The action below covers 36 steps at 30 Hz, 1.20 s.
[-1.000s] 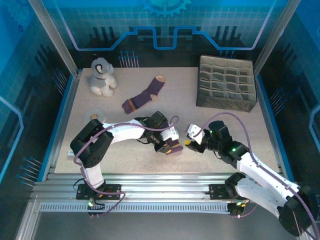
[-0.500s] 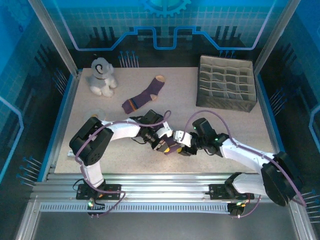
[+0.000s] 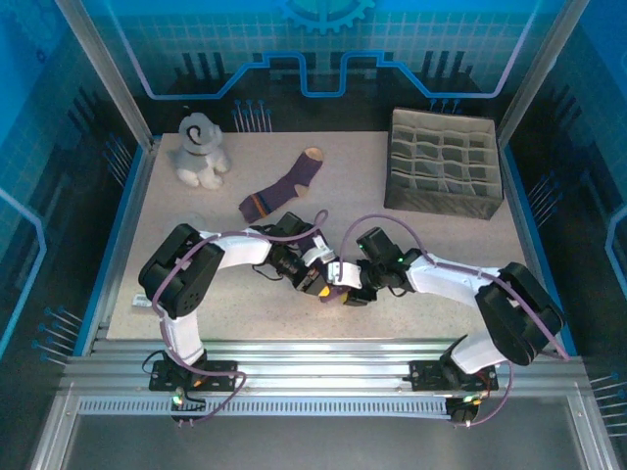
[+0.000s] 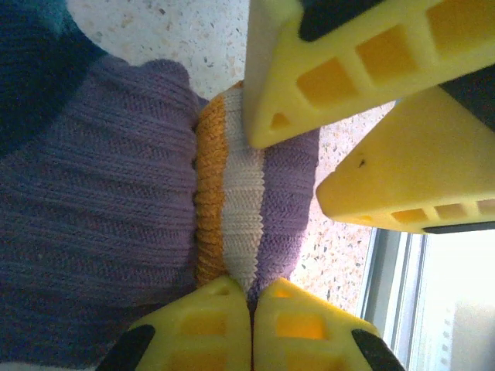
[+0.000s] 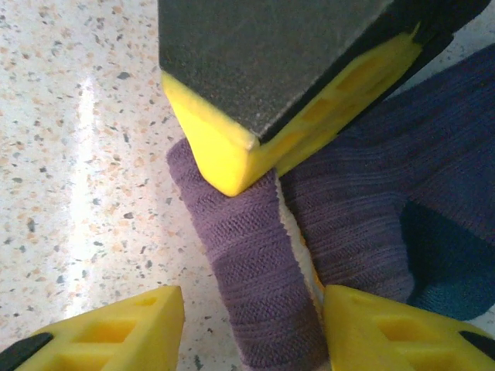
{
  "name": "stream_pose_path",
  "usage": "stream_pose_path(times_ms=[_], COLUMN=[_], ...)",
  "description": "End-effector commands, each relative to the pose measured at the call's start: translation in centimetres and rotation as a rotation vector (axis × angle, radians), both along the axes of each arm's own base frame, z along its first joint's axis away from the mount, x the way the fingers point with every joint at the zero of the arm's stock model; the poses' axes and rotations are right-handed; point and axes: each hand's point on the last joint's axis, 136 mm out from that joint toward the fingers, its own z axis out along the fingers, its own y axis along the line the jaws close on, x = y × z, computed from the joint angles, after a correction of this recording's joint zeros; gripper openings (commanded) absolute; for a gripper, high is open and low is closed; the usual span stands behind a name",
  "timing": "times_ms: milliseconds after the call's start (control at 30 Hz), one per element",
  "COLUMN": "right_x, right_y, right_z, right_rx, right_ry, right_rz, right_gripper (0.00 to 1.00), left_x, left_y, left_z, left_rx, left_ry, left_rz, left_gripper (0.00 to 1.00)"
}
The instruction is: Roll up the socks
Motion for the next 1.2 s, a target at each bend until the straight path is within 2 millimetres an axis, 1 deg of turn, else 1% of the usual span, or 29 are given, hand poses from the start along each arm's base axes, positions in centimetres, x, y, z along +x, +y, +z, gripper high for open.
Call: stream_pose_path(times_ms=[0,67,133,167,300,333,367,433,500,633,800,867,933,967,1000,1033,1100,1167], right_x=[-0.1,-0.1,-0.1,-0.2,-0.7,-0.9,-1.1,-1.5,-2.1,-2.8,-3.5,-3.8,-4.0,-4.1,-3.5,-3.6,-3.7,-3.8], right_y=[0.3,0.2,0.3,0.3,0.3,0.3,0.3,0.3,0.2,0.1,-0.1,-0.1,0.0,-0.1,0.7,0.7,0.9,1.1], right_z=[-0.2,-0.5,-0.7,-0.9,-1.3,-1.3,-1.3,-1.2,-1.2,-1.3,-1.8,-2.0,-2.2,-2.3,-1.6,-1.7,-1.7,-1.7], right_rx=[-0.033,-0.042,-0.047,-0.055,-0.080,-0.085,-0.090,-0.103,-0.127,-0.178,-0.229,-0.238,-0.247,-0.255,-0.240,-0.246,-0.252,-0.257], right_ry=[0.005,0.012,0.020,0.025,0.040,0.048,0.060,0.087,0.125,0.190,0.237,0.243,0.252,0.256,0.243,0.251,0.269,0.287], right_rz=[0.044,0.044,0.042,0.041,0.041,0.036,0.030,0.015,0.005,-0.030,-0.064,-0.070,-0.075,-0.078,-0.082,-0.087,-0.093,-0.101], right_gripper=[0.49,0.47,0.42,0.36,0.06,0.01,0.00,0.00,0.00,0.00,0.00,0.00,0.00,0.00,0.00,0.00,0.00,0.00], left_x=[-0.6,-0.4,-0.3,-0.3,0.2,0.3,0.4,0.8,1.3,2.3,3.8,4.5,5.2,5.7,6.3,6.8,7.7,8.3], left_y=[0.6,0.6,0.7,0.7,0.8,0.9,1.0,1.3,1.7,2.6,3.9,4.2,4.2,4.1,3.8,3.6,2.8,1.5], left_z=[-0.2,-0.1,0.0,-0.1,0.1,0.1,0.1,0.4,1.0,2.5,5.3,5.9,6.1,5.9,5.7,5.3,4.5,3.8], left_rx=[-0.003,-0.007,-0.012,-0.011,-0.010,-0.004,-0.001,0.002,-0.010,-0.048,-0.127,-0.134,-0.113,-0.104,-0.098,-0.093,-0.081,-0.066], left_ry=[0.080,0.082,0.084,0.085,0.072,0.059,0.044,0.018,0.005,-0.015,-0.046,-0.056,-0.055,-0.045,-0.026,-0.004,0.045,0.068], left_rz=[0.020,0.028,0.032,0.037,0.063,0.071,0.084,0.115,0.157,0.233,0.311,0.330,0.339,0.345,0.356,0.366,0.386,0.380], left_gripper=[0.00,0.00,0.00,0.00,0.00,0.00,0.02,0.11,0.16,0.22,0.27,0.28,0.26,0.23,0.20,0.17,0.13,0.11])
